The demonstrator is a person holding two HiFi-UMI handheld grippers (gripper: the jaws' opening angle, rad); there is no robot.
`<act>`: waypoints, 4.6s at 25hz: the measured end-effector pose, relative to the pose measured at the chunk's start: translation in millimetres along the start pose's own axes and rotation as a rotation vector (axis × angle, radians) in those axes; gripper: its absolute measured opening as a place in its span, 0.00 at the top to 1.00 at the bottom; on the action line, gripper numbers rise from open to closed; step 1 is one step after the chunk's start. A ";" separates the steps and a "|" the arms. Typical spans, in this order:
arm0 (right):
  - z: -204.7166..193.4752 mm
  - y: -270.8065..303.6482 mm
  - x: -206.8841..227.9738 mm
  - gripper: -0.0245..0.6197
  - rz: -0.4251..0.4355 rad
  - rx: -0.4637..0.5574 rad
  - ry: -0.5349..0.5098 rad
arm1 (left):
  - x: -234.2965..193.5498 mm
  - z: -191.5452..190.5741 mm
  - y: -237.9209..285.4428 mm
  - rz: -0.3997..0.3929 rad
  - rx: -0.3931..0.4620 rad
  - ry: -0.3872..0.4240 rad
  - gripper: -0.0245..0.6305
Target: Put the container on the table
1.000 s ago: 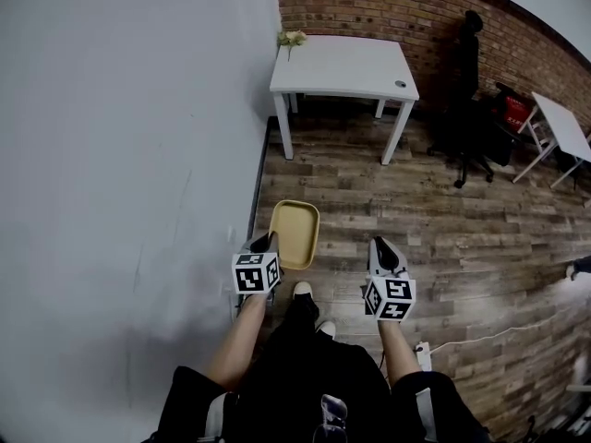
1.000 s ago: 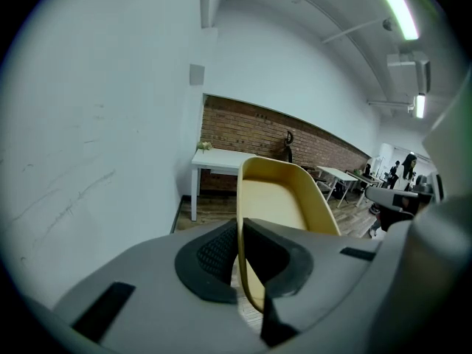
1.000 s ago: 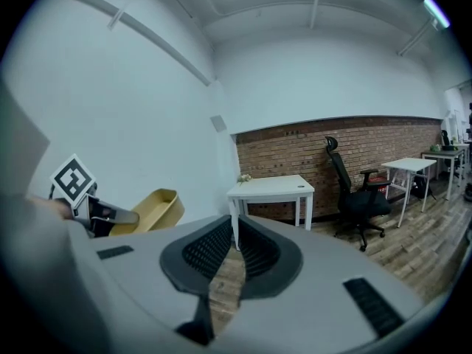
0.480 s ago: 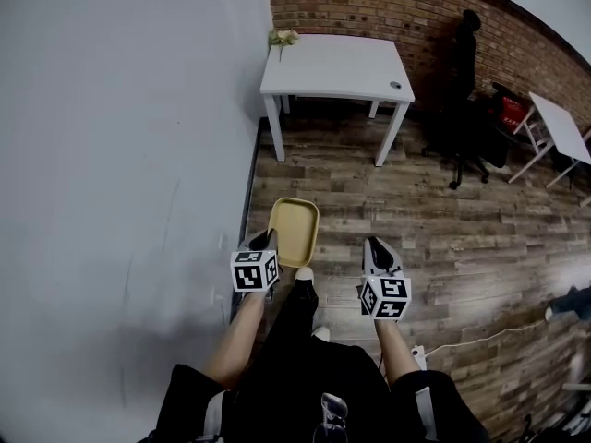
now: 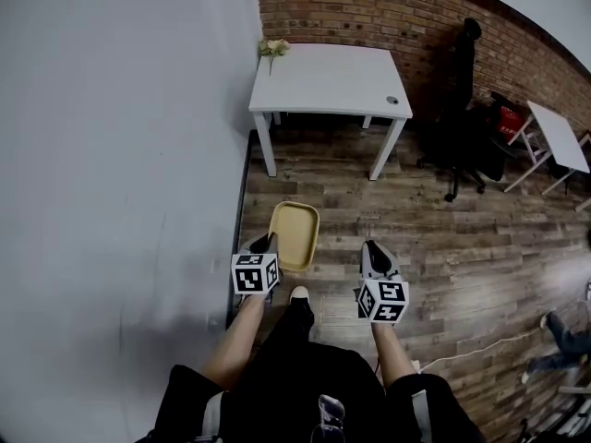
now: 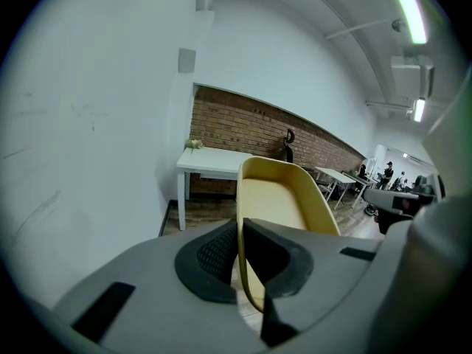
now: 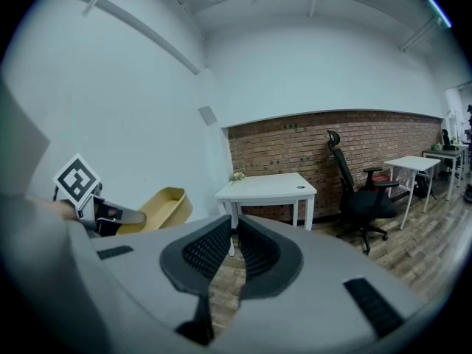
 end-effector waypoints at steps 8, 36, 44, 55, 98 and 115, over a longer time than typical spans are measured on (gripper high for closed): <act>29.2 61.0 4.6 0.92 -0.027 -0.002 0.008 | -30.2 47.6 49.4 -0.020 -0.016 0.018 0.93; 73.8 180.8 -12.7 0.92 -0.064 0.020 0.015 | -105.5 122.8 136.1 -0.087 -0.012 0.045 0.93; 73.2 190.3 -8.3 0.92 -0.084 -0.016 0.010 | -108.8 116.6 149.6 -0.105 -0.031 0.021 0.93; 74.5 223.5 8.7 0.92 -0.060 -0.021 0.031 | -112.7 130.0 184.2 -0.095 -0.041 0.017 0.93; 186.2 463.9 163.1 0.92 0.071 -0.071 0.050 | -111.7 279.8 409.9 0.018 -0.100 -0.029 0.93; 199.2 490.4 203.5 0.92 0.071 -0.065 0.088 | -93.8 307.1 448.9 0.017 -0.103 -0.014 0.93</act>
Point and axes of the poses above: the fingertips, and each gripper's own axes: y forward along the fingers, x to its right, z out of its top, the point moved 6 cm from there along -y, backward along the fingers, and after that the axes turned 5 degrees about y, right-handed, at the moved point
